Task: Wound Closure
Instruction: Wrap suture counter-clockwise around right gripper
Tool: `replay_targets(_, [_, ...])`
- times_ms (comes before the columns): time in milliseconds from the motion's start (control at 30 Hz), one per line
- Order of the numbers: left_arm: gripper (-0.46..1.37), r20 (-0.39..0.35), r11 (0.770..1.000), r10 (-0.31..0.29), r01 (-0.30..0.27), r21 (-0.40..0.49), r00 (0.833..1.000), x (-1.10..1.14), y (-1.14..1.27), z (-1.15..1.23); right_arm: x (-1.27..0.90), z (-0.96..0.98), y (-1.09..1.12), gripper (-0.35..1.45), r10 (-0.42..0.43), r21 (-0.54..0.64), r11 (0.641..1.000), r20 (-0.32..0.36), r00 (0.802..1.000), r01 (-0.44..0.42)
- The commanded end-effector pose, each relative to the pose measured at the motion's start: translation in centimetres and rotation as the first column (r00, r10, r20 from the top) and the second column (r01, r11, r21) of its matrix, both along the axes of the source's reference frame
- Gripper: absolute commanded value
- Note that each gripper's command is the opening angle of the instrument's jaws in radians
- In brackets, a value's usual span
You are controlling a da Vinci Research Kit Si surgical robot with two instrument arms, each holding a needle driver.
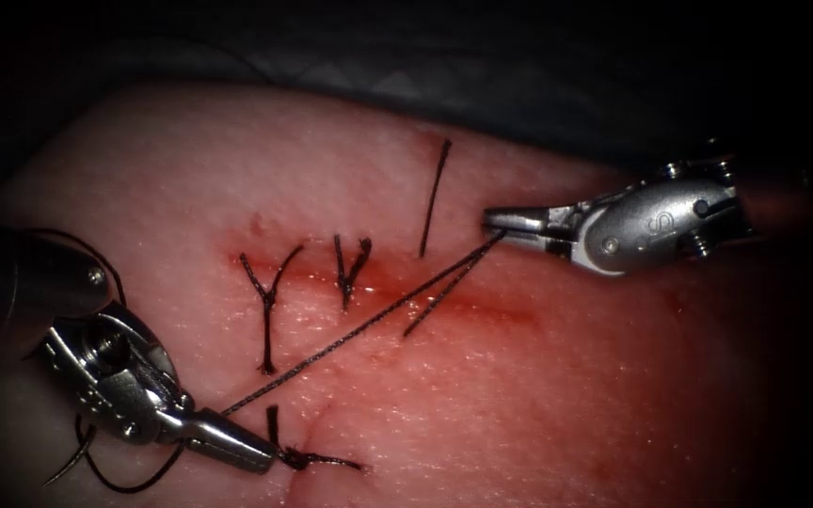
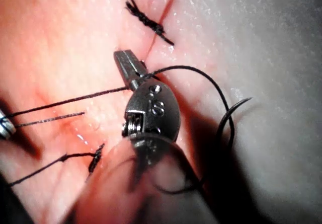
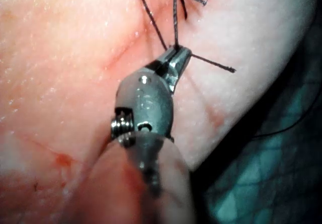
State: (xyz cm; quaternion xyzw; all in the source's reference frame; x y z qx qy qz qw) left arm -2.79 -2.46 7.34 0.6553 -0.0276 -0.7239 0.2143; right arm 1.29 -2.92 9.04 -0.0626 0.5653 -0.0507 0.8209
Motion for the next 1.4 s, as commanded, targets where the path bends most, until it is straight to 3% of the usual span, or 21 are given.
replay_targets(33, [-0.35, -0.003, 1.0, 0.008, -0.008, 0.002, 1.0, 0.0, 0.02, 0.0, 0.0, 0.0, 0.0, -0.35, 0.002, -0.001, 1.0, 0.0, 1.0, -0.002])
replay_targets(367, [-0.35, -0.007, 0.996, 0.001, -0.002, -0.089, 1.0, 0.02, 0.16, -0.14, 0.05, -0.05, -0.06, -0.35, -0.004, 0.004, 1.0, -0.006, 1.0, 0.004])
replay_targets(667, [-0.35, -0.025, 0.984, -0.164, 0.162, -0.076, 0.986, 0.09, 0.45, -0.26, 0.06, -0.25, -0.13, -0.34, 0.019, 0.093, 0.996, -0.012, 1.0, -0.018])
replay_targets(733, [-0.35, -0.027, 0.978, -0.197, 0.195, -0.07, 0.98, 0.1, 0.51, -0.28, 0.06, -0.31, -0.19, 0.07, 0.023, 0.107, 0.994, -0.013, 1.0, -0.021])
replay_targets(867, [-0.35, -0.03, 0.971, -0.234, 0.232, -0.052, 0.972, 0.13, 0.57, -0.29, 0.06, -0.39, -0.26, 0.69, 0.027, 0.123, 0.992, -0.013, 1.0, -0.025])
replay_targets(900, [-0.35, -0.034, 0.97, -0.241, 0.24, -0.051, 0.97, 0.14, 0.59, -0.28, 0.06, -0.43, -0.27, 0.93, 0.034, 0.143, 0.989, -0.013, 0.999, -0.032])
replay_targets(1000, [-0.35, -0.044, 0.968, -0.249, 0.247, -0.046, 0.968, 0.15, 0.61, -0.27, 0.06, -0.51, -0.25, 1.19, 0.041, 0.167, 0.985, -0.013, 0.999, -0.038])
replay_targets(1300, [-0.35, -0.036, 0.959, -0.281, 0.28, -0.029, 0.959, 0.24, 0.7, -0.31, 0.04, -0.65, -0.22, 1.44, 0.102, 0.175, 0.979, 0.036, 0.994, -0.107])
replay_targets(1400, [-0.35, -0.029, 0.95, -0.311, 0.311, -0.021, 0.95, 0.3, 0.77, -0.35, 0.03, -0.66, -0.24, 1.44, 0.117, 0.178, 0.976, 0.045, 0.992, -0.124])
